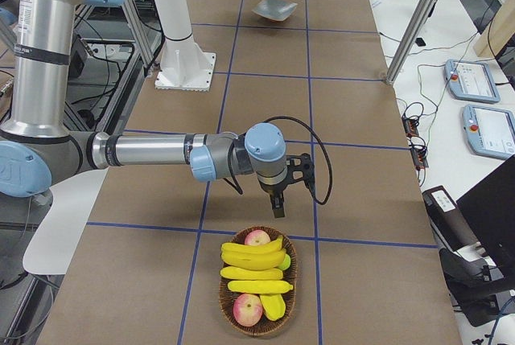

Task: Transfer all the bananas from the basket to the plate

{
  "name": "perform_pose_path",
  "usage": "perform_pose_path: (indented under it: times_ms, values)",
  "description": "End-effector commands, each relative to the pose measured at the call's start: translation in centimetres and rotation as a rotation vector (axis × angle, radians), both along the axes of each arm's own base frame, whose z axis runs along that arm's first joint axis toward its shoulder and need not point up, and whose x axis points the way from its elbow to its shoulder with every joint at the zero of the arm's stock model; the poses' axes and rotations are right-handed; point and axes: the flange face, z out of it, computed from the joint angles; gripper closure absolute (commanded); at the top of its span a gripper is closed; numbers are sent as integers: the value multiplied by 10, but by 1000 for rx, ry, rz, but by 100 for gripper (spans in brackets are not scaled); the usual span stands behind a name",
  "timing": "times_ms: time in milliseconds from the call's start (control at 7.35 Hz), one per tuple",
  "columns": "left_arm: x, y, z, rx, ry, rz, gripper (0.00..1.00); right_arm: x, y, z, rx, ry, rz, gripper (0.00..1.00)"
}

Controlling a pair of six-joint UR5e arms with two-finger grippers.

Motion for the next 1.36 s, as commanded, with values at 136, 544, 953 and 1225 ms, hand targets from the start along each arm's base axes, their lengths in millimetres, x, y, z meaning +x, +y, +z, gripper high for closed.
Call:
perform_pose_path:
  times_ms: [136,544,953,1225]
  values:
    - [6,3,6,-11,4,13,0,0,22,8,36,-4,9,0]
    - [6,3,6,-11,5,14,0,-1,24,10,27,-6,14,0]
    - [6,5,9,-17,3,13,0,-3,35,20,15,6,-1,0]
    - [6,6,11,-20,3,13,0,-1,53,36,-5,18,6,0]
